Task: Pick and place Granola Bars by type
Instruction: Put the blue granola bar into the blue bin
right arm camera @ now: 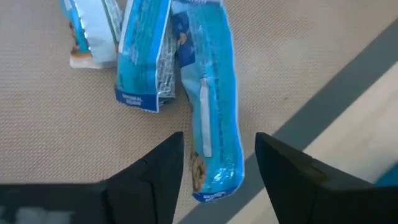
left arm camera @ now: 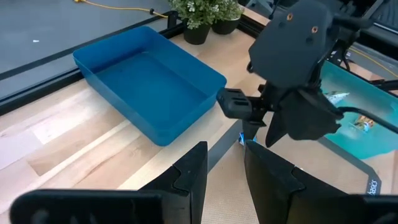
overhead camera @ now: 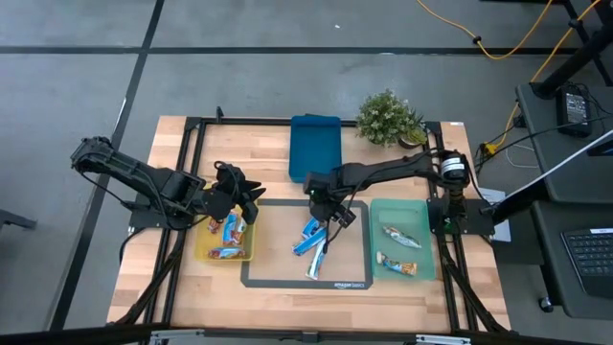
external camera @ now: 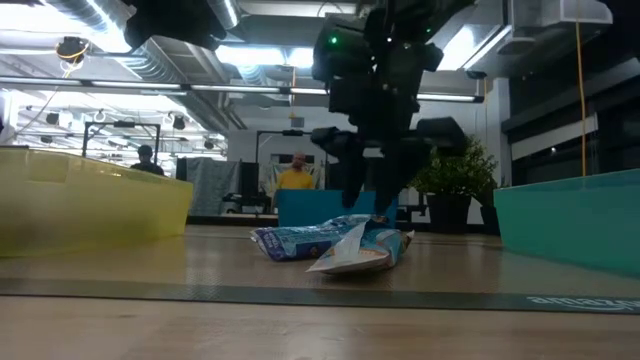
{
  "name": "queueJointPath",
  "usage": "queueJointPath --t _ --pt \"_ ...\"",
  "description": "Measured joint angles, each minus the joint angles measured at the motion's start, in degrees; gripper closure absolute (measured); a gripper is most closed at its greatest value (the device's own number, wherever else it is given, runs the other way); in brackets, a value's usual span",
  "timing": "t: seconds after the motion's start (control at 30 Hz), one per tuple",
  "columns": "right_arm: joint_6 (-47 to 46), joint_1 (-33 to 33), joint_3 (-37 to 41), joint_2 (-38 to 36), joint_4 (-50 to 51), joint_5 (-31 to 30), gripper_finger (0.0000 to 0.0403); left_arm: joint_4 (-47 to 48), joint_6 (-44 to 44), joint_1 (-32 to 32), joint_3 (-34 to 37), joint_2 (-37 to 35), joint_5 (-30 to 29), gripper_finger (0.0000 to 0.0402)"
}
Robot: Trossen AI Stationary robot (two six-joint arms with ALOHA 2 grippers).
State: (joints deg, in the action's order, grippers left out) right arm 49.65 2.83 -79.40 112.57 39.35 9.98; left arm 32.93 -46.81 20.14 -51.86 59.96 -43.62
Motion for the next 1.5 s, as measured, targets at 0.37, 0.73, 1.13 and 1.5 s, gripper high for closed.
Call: queueJointPath --t 0.37,0.73,1.13,1.5 --pt "-0.1 0.0 0.04 3.23 -1.4 0.02 0.0202 0.07 0.44 0.0 -0.07 -0.02 -0.02 0.0304" --pt "-1.31 0.0 0.07 3.72 -3.89 0.15 0.0202 0.07 0.48 0.01 -0.07 -0.02 -0.22 0.0304" --pt "-2.92 -0.02 0.11 5.66 -3.19 0.42 0.0232 -0.17 0.55 0.01 -0.07 -0.02 -0.42 0.0304" --pt "-8.88 0.01 -3.16 5.95 0.56 -0.94 0.0365 -0.17 0.53 0.0 -0.07 -0.02 -0.38 0.0304"
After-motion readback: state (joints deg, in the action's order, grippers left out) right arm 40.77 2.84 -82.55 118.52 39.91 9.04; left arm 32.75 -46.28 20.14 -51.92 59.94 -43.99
